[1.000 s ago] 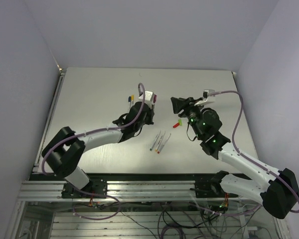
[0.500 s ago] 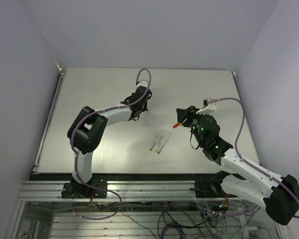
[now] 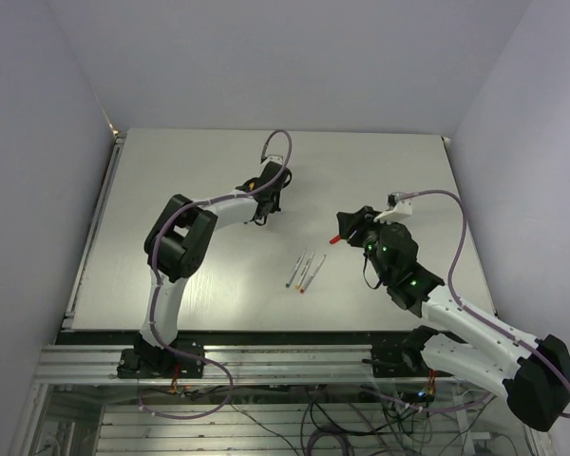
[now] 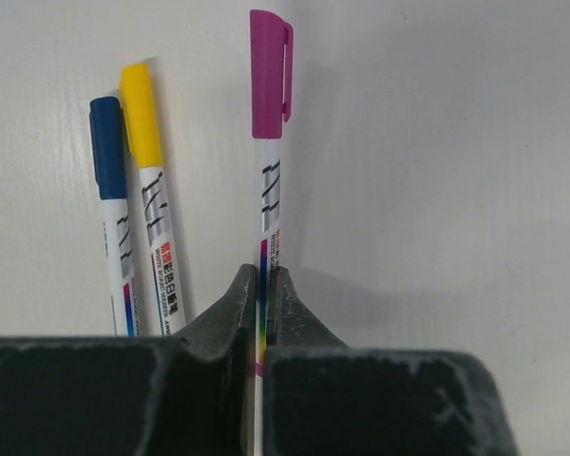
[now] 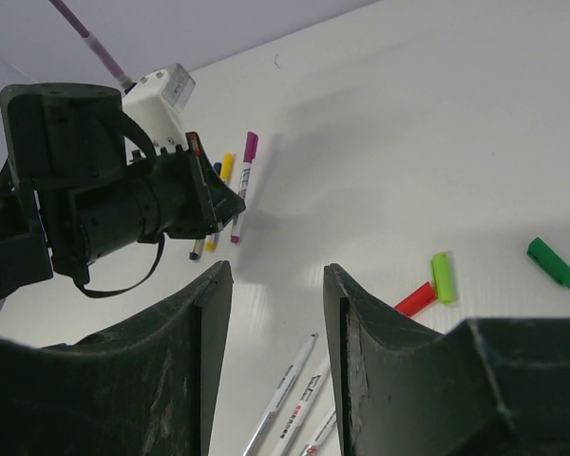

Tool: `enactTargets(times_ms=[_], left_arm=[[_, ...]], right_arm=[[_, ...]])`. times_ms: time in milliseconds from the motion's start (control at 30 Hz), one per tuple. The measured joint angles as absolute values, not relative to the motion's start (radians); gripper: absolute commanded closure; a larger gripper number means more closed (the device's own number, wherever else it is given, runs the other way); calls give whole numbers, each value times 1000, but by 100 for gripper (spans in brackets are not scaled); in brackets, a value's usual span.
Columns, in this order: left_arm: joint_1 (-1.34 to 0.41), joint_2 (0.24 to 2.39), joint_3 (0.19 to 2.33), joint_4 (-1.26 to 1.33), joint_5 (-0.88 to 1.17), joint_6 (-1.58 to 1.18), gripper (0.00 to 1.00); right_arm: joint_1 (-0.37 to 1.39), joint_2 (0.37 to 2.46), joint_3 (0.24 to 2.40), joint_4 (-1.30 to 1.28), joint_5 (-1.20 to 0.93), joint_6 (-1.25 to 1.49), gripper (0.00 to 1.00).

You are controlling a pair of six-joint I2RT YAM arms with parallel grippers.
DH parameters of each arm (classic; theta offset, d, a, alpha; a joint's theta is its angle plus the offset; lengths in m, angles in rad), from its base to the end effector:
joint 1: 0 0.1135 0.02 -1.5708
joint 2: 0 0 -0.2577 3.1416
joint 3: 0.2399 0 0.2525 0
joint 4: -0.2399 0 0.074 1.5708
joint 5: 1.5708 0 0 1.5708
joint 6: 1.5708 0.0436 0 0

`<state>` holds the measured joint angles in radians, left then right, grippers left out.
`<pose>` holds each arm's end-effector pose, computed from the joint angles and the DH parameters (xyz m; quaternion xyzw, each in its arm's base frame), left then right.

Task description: Insert the pens into the pen caps

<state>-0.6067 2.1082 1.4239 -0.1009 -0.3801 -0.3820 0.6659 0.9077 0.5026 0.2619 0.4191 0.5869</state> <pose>0.3878 -0.2495 0.1454 0.0299 0.9096 -0.0247 0.4137 0.1864 0.1239 0.2588 0.1069 0.7441 0.2480 0.6110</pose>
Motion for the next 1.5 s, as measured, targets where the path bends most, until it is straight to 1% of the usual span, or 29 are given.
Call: enactTargets(times_ms=[433,500,633,700,967,1167,1233,1267,1333,1400,1467,1500], left_arm=[[-575,2141,1458,-141,-390,-410,86],[-574,2141,1460,-145,-392,-413,83],[-572,2141,1461,-152,-396,-418,72],[-572,2141,1461,-157,-397,-420,68],[-571,2138,1461,-165,-391,-419,65],[-571,2093,1461,-162,-372,-416,59],[-571,2065,1460,-161,-368,-411,56],[-571,2051,1459,-159,-363,-411,55],[-571,2018,1451,-153,-356,-408,55],[-572,1985,1437,-146,-352,-407,54],[-580,1951,1413,-138,-345,-405,52],[-584,1931,1392,-126,-343,-403,51]], right_arm=[[666,940,480,263,415,610,58],[666,945,480,263,414,610,58],[666,953,480,263,412,610,58],[666,955,480,265,411,610,58],[666,963,480,269,408,610,59],[666,960,480,271,409,610,58],[666,957,480,271,412,610,55],[666,955,480,271,415,609,51],[666,949,480,271,424,611,35],[666,946,480,270,444,616,23],[666,944,480,263,468,628,16],[666,943,480,261,483,637,15]])
